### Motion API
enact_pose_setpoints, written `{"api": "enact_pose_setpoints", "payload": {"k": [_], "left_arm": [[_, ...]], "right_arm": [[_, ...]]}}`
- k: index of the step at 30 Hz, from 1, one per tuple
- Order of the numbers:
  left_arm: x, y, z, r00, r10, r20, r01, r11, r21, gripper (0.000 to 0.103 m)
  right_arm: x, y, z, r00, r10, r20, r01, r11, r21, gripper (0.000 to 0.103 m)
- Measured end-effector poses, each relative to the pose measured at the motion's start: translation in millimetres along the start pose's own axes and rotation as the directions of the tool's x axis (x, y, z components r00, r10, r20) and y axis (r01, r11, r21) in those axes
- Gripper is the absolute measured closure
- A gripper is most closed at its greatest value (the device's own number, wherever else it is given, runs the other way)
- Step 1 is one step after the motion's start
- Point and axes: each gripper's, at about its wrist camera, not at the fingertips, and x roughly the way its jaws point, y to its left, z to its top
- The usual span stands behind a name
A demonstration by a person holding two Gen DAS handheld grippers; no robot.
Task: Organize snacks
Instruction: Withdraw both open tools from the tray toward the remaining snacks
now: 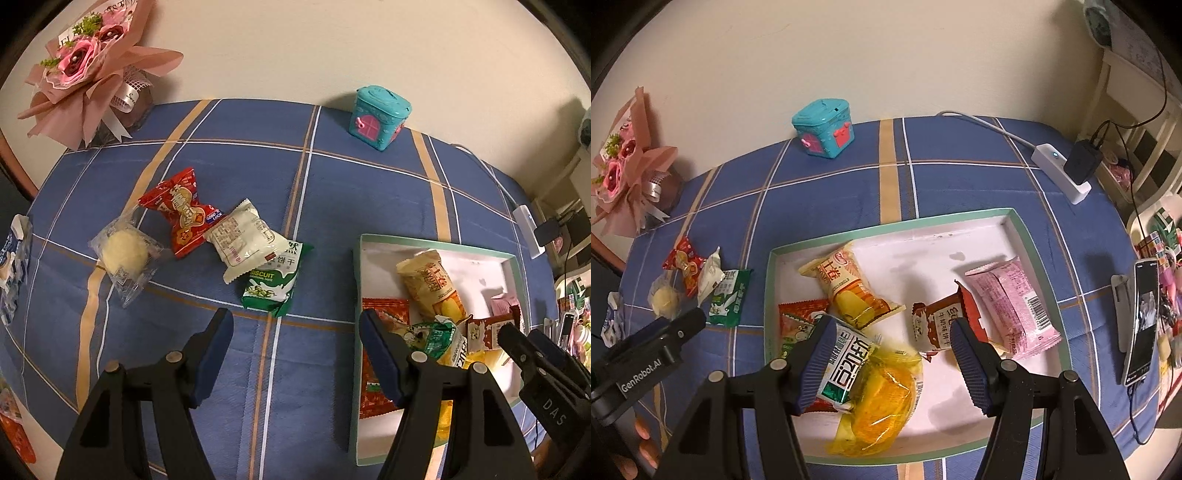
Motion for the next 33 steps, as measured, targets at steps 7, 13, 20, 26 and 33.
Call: {"api": "enact_pose_setpoints", "payload": {"k": [7,13,20,26,33], "left_arm": [[8,10,-1,0.999,0.043,-0.015,-0.043,0.999,-0.025,0.003],[16,18,-3,0.997,0.069,-0.04,-0.07,0.997,-0.019,0.002],[17,26,-3,0.996,0.069,-0.048,-0.071,0.997,-0.03,0.002],[17,36,0,0.997,0.053,-0.053,-0.056,0.997,-0.051,0.002],[16,81,4,0.994,0.093,-0.054,-0.1,0.984,-0.146,0.002]], "right_arm": [[7,1,0,1.0,0.026,-0.013,-0.026,1.0,0.011,0.001],[11,4,-2,0.999,0.021,-0.024,-0.021,1.0,0.0,0.0],[12,8,-3,0.999,0.019,-0.026,-0.02,1.0,-0.013,0.0],[13,12,-2,0.999,0.019,-0.03,-0.02,1.0,-0.006,0.0],[15,36,-4,0.998,0.055,-0.036,-0.056,0.998,-0.023,0.0]]}}
